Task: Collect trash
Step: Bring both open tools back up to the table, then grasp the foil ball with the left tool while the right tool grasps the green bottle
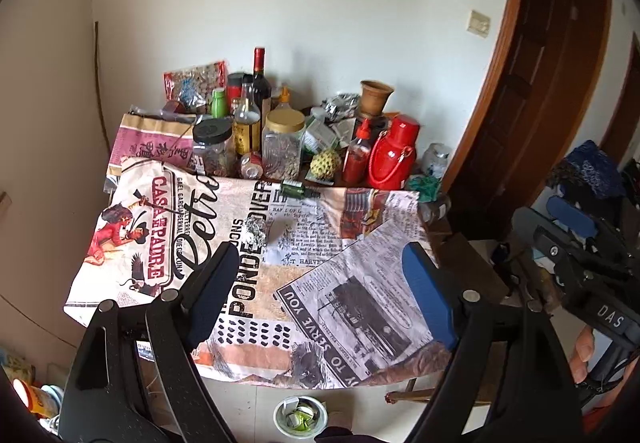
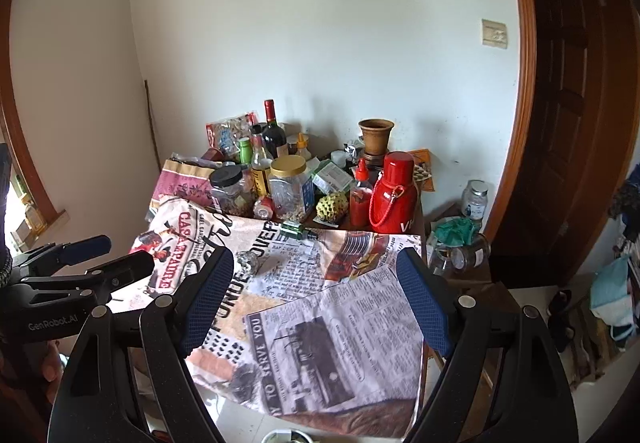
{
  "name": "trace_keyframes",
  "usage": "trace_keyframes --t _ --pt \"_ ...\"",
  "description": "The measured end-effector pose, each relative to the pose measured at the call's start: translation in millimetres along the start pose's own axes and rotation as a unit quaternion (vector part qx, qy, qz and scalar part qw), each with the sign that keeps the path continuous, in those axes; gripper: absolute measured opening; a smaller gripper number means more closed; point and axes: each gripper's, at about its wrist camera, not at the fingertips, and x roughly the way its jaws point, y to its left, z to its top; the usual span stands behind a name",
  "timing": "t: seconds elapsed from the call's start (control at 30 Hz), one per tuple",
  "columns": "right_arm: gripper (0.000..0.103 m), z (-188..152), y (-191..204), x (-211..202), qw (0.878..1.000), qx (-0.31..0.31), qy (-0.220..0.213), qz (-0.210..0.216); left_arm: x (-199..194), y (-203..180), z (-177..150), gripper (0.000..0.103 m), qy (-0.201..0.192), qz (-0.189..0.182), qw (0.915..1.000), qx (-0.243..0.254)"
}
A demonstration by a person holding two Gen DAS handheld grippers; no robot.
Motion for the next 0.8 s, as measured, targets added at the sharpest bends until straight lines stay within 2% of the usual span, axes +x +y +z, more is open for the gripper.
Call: trace_keyframes --t 0.17,0.3,0.5,0.67,0.8 --pt "0.081 7 -16 34 0.999 0.015 0.031 0.009 38 7 10 0.083 0.032 0.010 0.9993 -0.014" --pt "0.081 15 -17 59 0.999 0.022 0.045 -0.005 68 21 25 0.083 0.049 -0.018 0.9980 -0.035" --pt "0.081 29 -6 102 0.996 0.054 0.063 -0.033 121 55 49 0.083 0.068 -0.038 0.9968 -0.020" --pt "0.081 37 8 153 0.993 0.060 0.097 -0.038 187 87 63 0.083 0.118 -0.048 0.9914 -0.029" --pt "0.081 33 14 199 0.989 0.046 0.129 -0.050 244 107 55 0.083 0.168 -0.039 0.9844 -0.037"
